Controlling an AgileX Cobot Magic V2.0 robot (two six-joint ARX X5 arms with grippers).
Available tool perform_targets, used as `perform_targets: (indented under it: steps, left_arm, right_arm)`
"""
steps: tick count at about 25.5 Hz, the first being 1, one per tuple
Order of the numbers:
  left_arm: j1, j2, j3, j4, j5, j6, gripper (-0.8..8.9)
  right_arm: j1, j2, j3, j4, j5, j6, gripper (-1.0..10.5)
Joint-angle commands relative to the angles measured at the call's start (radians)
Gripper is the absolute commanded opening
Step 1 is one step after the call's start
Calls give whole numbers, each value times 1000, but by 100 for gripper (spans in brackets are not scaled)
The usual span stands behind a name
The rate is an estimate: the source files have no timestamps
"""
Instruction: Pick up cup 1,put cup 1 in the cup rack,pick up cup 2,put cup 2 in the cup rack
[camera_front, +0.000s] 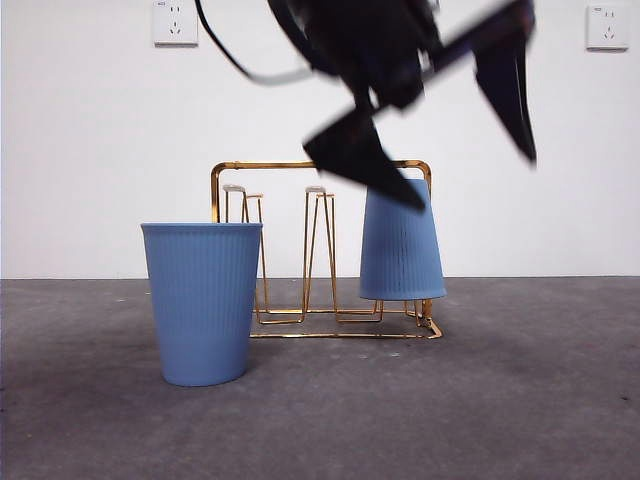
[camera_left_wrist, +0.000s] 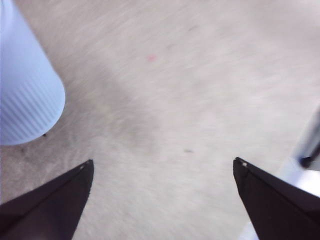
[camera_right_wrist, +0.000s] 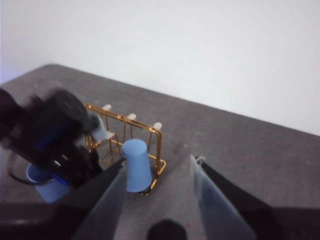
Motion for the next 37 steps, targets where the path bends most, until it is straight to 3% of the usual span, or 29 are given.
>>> perform_targets:
  steps: [1, 12, 15, 19, 23, 28, 34, 37]
  left_arm:
    - [-1, -92, 1, -29, 10, 15, 467]
    - [0, -521, 1, -142, 1, 109, 467]
    - [3, -618, 1, -156, -22, 109, 467]
    - [17, -729, 1, -175, -126, 116, 467]
    - [31, -795, 1, -192, -194, 158, 467]
    - [32, -828, 1, -336, -269, 182, 467]
    - [33, -854, 1, -438, -364, 210, 467]
    - [34, -877, 1, -421, -369, 212, 467]
  right_arm:
    - [0, 28, -5, -1, 0, 10, 221]
    - [0, 196, -5, 2, -43, 71, 221]
    - [0, 250, -5, 41, -121, 111, 221]
    - [0, 330, -5, 113, -233, 155, 221]
    - [0, 420, -5, 157, -307, 183, 222]
    - [0, 543, -5, 211, -407, 210, 223]
    - [0, 705, -5, 275, -460, 207, 231]
    - [0, 827, -5, 317, -500, 208, 388]
